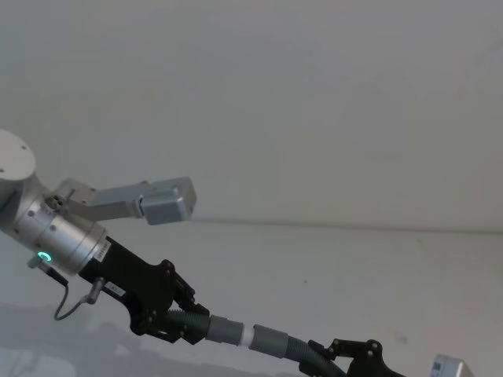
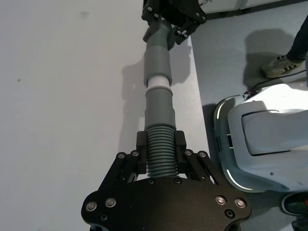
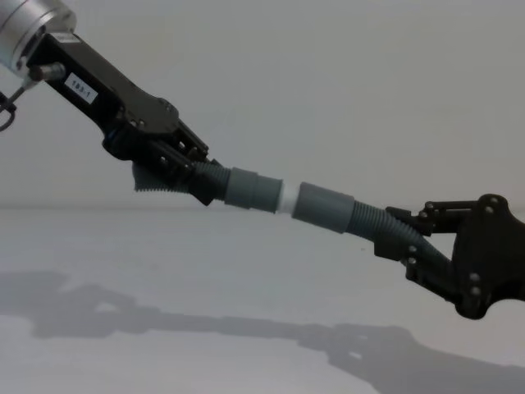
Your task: Use both hands to pick up one end of the pipe from the table, align the ends, and insert them.
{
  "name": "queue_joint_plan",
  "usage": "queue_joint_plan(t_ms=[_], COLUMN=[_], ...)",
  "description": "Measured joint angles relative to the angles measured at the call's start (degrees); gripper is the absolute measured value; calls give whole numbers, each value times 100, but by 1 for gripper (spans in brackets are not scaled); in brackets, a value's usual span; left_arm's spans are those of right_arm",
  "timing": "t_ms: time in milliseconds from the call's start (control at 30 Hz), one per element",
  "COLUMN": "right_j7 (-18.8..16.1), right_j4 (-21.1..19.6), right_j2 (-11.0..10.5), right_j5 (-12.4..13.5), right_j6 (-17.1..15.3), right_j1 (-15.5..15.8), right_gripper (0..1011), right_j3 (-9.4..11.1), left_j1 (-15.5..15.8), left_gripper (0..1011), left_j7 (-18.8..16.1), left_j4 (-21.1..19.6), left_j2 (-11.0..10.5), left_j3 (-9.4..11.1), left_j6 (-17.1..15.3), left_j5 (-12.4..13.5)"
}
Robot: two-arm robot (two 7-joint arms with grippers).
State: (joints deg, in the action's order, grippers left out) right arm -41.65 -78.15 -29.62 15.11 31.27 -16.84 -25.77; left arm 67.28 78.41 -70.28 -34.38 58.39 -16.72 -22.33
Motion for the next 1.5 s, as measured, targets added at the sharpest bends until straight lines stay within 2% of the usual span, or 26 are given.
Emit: queue_joint_plan(t_ms=[133,400,800,1167,1500], right_j7=[-9,-140,-316,-359,-360], right_j4=[71,292,358,214,139], right_j2=[9,85,144,112,76], right_j5=[-4,95,306,356,360], right_j6=[62,406,786,854,818], right_j1=[-37,-140,-176,-103,-69], right_gripper=[227,227,227,227,227], right_j3=[-3,14,90,114,111], left_j1=[2,34,71,55,15], left_gripper=[295,295,295,295,295], left_j7=[27,54,-129,-429,-576], left_j4=[-72,-161,-141,-51,-81], left_j2=[-62,-134,-64,69,83], left_j3=[31,101,184,180,149], left_j6=[-67,-152,-147,3,50], left_j5=[-11,-8,83,98,36])
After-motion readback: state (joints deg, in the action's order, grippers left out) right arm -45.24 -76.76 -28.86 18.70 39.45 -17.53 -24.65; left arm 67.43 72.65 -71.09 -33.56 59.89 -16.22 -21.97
